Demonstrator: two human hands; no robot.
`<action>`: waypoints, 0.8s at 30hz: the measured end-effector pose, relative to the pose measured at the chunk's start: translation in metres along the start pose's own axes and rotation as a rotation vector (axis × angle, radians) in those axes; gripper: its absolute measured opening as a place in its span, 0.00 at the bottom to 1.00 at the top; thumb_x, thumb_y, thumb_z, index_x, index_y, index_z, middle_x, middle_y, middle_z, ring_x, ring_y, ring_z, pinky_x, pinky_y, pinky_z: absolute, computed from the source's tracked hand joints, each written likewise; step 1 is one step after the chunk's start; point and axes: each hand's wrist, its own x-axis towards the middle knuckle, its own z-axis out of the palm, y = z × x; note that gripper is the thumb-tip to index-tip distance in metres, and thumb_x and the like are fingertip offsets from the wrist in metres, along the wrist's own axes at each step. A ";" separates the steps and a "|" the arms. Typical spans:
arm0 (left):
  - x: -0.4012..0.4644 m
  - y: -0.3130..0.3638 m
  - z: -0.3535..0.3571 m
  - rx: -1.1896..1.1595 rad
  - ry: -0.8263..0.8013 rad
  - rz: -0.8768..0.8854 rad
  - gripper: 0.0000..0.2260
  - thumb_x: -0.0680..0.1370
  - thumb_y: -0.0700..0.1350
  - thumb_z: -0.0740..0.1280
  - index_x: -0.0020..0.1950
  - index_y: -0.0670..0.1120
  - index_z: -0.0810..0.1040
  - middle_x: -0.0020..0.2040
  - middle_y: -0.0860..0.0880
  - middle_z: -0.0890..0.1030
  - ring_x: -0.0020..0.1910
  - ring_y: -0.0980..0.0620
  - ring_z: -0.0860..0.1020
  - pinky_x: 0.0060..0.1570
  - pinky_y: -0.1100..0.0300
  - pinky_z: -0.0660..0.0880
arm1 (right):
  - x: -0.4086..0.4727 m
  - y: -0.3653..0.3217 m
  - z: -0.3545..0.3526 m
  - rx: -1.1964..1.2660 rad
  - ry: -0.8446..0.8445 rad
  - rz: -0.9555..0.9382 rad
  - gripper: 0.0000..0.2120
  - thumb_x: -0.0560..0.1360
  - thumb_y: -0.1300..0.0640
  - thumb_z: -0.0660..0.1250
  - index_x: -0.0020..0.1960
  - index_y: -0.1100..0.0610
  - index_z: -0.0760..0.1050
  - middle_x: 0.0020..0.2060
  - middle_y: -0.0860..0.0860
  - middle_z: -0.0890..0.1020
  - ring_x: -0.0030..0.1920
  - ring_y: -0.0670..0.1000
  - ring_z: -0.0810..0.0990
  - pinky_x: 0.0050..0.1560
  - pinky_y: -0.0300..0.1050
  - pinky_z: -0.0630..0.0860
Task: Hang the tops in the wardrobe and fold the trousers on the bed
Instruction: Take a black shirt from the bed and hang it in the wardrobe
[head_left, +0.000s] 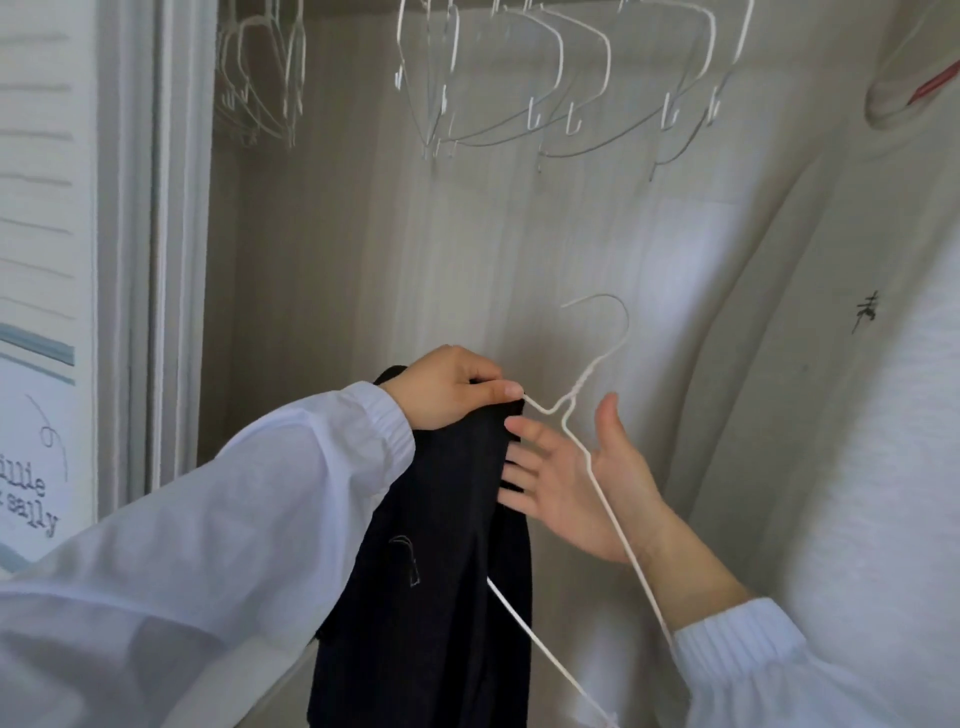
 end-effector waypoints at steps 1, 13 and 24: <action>0.001 -0.002 -0.001 -0.025 0.012 -0.015 0.19 0.78 0.49 0.64 0.33 0.37 0.70 0.25 0.54 0.62 0.24 0.58 0.61 0.27 0.68 0.60 | 0.001 0.004 -0.008 -0.088 0.008 0.035 0.42 0.64 0.27 0.53 0.64 0.57 0.70 0.64 0.58 0.76 0.66 0.56 0.73 0.67 0.55 0.66; -0.002 -0.018 -0.014 -0.230 0.264 -0.064 0.19 0.79 0.47 0.62 0.30 0.45 0.63 0.28 0.50 0.60 0.25 0.58 0.59 0.27 0.66 0.58 | 0.007 0.075 -0.033 -1.714 0.097 0.170 0.21 0.69 0.49 0.69 0.61 0.49 0.73 0.55 0.45 0.75 0.57 0.51 0.75 0.56 0.41 0.71; -0.032 -0.071 -0.040 0.063 0.404 -0.152 0.15 0.79 0.50 0.61 0.35 0.46 0.73 0.26 0.53 0.71 0.28 0.57 0.69 0.35 0.61 0.67 | -0.039 -0.003 -0.079 -2.437 0.439 0.171 0.12 0.78 0.51 0.57 0.60 0.49 0.71 0.54 0.52 0.79 0.56 0.56 0.77 0.44 0.44 0.67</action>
